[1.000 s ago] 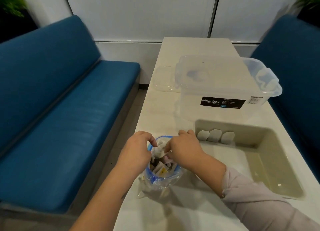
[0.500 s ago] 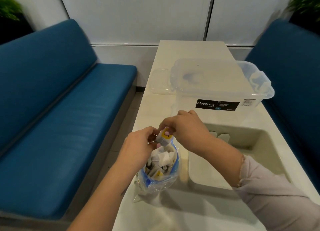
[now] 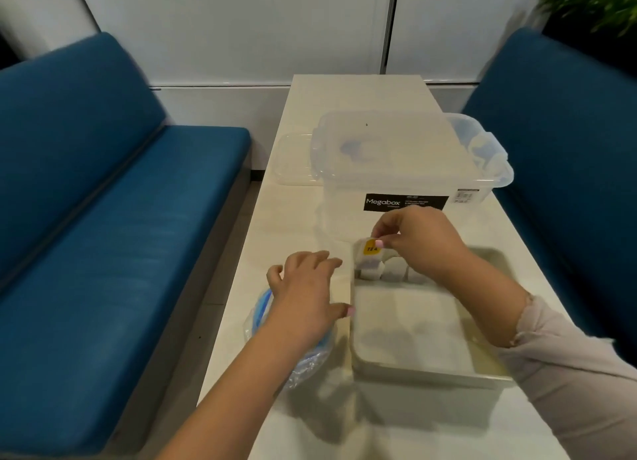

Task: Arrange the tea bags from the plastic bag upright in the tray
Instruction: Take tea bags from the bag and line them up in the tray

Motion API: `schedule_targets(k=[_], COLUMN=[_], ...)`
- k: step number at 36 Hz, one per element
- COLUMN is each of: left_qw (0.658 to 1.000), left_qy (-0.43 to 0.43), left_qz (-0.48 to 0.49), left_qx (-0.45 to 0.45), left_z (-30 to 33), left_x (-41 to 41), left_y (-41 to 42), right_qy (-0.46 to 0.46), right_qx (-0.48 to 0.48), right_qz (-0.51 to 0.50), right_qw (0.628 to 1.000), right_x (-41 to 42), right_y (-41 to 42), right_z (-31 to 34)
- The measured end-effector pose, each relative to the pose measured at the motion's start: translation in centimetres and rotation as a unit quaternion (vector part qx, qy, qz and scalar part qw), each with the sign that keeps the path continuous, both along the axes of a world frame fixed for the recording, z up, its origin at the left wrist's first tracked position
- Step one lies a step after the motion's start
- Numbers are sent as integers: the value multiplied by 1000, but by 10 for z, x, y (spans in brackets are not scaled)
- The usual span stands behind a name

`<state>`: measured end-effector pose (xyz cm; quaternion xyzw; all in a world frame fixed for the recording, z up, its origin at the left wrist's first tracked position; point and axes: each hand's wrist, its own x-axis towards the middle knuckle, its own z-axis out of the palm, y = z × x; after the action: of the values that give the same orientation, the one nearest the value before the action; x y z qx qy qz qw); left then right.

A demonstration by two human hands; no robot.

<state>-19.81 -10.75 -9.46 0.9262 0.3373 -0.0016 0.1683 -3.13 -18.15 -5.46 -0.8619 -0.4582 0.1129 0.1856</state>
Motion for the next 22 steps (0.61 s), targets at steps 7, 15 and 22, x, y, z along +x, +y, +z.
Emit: schedule_targets(k=[7, 15, 22], left_qw=[992, 987, 986], left_qy=[112, 146, 151], left_qz=[-50, -61, -63], left_qx=[14, 11, 12], left_z=[-6, -6, -7], left_x=[6, 9, 9], left_y=[-9, -11, -11], right_qy=[-127, -152, -189], right_qx=[-102, -140, -132], right_qz=[3, 2, 11], right_qw=[987, 978, 973], right_x=[13, 14, 15], right_y=[-2, 7, 14], right_z=[-46, -85, -93])
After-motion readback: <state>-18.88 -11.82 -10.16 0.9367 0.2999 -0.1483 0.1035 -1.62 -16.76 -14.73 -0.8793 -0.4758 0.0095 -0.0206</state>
